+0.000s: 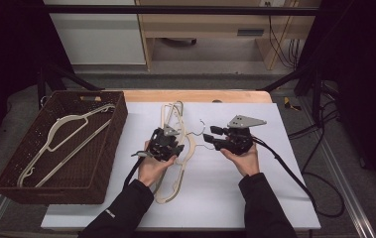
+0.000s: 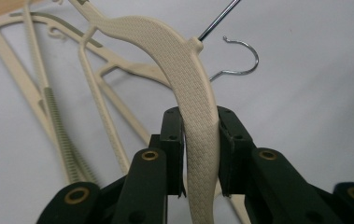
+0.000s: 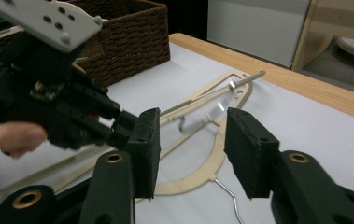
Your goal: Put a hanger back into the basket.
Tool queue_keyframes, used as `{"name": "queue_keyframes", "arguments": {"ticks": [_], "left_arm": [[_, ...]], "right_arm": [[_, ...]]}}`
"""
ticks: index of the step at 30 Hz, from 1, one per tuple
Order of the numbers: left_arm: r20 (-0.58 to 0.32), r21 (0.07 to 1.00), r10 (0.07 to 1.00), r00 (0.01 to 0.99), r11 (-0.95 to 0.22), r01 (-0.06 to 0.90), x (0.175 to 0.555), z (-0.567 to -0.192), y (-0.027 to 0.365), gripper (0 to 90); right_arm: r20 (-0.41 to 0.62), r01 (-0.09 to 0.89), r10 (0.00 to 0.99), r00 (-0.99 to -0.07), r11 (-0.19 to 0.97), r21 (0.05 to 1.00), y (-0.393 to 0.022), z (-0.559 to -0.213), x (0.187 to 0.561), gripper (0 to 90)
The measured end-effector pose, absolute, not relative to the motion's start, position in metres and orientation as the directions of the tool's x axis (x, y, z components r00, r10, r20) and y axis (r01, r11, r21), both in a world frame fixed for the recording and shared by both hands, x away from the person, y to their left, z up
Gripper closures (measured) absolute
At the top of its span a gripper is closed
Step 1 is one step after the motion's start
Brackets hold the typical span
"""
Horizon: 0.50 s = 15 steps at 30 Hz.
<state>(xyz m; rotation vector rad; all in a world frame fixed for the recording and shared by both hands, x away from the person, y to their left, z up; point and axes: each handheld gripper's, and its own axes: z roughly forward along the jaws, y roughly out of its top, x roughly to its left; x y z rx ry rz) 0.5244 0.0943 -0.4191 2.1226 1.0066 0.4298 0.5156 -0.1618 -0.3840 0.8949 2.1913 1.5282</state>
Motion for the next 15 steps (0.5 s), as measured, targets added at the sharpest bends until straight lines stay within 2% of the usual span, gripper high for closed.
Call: {"name": "queue_keyframes", "arguments": {"ticks": [10, 15], "left_arm": [[0.005, 0.757, 0.838, 0.545, -0.359, 0.545, 0.521, -0.396, 0.135, 79.3], [-0.003, 0.756, 0.873, 0.488, -0.317, 0.572, 0.523, -0.390, 0.152, 81.5]], "right_arm": [[0.076, 0.303, 0.682, -0.727, 0.221, 0.927, -0.189, -0.379, 0.493, 43.4], [0.073, 0.303, 0.705, -0.705, 0.207, 0.930, -0.199, -0.380, 0.484, 32.5]]}}
